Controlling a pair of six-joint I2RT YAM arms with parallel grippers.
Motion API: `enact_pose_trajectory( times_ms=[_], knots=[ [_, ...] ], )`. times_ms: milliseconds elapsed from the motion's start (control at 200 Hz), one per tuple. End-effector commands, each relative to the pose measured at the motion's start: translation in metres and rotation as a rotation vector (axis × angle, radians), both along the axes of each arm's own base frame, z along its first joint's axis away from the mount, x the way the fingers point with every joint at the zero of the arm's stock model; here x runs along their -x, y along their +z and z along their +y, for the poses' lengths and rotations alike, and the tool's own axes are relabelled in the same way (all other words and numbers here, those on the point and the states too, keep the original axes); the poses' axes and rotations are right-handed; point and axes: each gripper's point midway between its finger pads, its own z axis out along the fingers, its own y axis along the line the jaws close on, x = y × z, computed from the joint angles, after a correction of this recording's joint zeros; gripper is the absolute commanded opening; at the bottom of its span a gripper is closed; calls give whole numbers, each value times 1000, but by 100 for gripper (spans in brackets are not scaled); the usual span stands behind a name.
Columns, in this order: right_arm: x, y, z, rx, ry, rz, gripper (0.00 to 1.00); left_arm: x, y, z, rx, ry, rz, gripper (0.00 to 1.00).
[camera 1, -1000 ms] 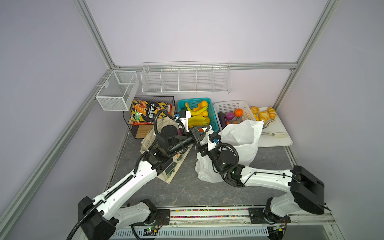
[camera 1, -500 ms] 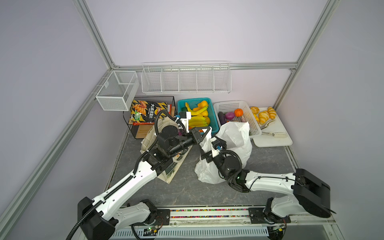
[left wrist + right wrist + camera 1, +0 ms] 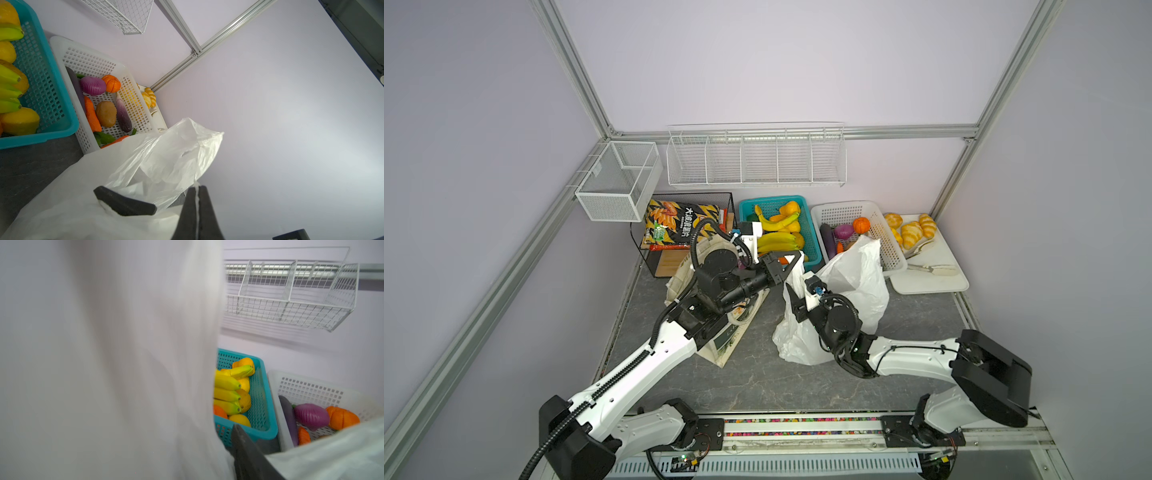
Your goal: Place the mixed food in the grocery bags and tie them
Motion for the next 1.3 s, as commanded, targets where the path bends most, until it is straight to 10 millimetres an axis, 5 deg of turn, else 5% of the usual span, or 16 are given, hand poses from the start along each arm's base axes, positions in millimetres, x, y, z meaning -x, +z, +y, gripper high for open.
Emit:
enact_pose_trajectory(
  times_ms=[0, 195, 265, 525, 880, 1035, 1295],
  knots=[
    [7, 4, -4, -29, 36, 3, 58, 6, 31, 4, 43, -26, -71, 0],
    [29, 15, 5, 90, 286, 78, 100, 7, 30, -1, -37, -77, -143, 0],
    [39, 21, 3, 131, 370, 100, 89, 5, 31, 0, -41, -82, -153, 0],
    [72, 51, 2, 207, 686, 146, 89, 6, 34, 1, -54, -116, -182, 0],
    [58, 98, 13, 46, 938, 184, 90, 9, 31, -5, -40, -161, -183, 0],
    [46, 89, 26, -23, 1031, 239, 100, 12, 36, -4, -10, -174, -184, 0],
    [41, 44, 29, -119, 1056, 368, 51, 9, 36, 1, 20, -149, -179, 0]
  ],
)
